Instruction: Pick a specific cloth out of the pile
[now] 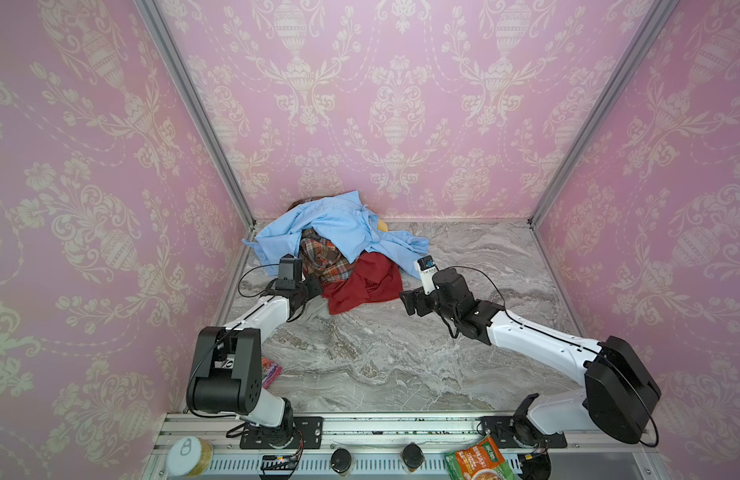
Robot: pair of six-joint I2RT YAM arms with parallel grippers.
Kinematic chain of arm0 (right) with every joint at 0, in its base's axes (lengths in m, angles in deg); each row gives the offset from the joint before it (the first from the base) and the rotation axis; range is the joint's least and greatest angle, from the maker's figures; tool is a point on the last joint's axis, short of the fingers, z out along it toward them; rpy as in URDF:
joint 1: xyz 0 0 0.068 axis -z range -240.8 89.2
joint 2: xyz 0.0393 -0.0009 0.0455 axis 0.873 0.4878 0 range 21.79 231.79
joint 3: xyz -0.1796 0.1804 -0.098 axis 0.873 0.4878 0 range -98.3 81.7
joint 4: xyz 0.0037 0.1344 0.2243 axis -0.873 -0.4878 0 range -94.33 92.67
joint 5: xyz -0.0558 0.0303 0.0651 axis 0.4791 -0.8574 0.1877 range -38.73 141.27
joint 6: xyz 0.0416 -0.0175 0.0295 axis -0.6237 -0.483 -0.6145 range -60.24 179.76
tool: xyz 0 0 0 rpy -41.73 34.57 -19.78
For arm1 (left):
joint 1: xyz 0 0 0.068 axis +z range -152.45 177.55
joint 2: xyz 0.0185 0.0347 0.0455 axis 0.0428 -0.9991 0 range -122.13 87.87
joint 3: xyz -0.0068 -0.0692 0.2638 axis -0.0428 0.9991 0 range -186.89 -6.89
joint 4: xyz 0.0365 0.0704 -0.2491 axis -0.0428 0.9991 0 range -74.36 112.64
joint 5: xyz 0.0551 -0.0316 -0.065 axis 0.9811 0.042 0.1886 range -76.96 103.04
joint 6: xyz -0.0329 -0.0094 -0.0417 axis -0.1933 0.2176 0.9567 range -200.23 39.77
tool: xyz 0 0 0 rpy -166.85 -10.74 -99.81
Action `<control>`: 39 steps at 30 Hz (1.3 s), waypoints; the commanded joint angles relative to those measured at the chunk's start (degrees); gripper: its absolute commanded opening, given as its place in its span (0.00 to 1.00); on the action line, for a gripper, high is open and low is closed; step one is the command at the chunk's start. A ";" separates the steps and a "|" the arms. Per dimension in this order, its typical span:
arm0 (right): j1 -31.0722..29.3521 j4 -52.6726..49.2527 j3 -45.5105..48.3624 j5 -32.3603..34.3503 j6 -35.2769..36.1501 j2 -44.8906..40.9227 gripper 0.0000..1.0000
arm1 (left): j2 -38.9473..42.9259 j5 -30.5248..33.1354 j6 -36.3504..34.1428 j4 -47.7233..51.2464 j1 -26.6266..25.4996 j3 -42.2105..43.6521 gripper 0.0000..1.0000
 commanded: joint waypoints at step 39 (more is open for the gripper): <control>-0.14 -3.79 -0.14 6.97 2.88 -5.07 0.93 | 0.25 2.92 -0.86 1.17 -3.12 -4.67 0.00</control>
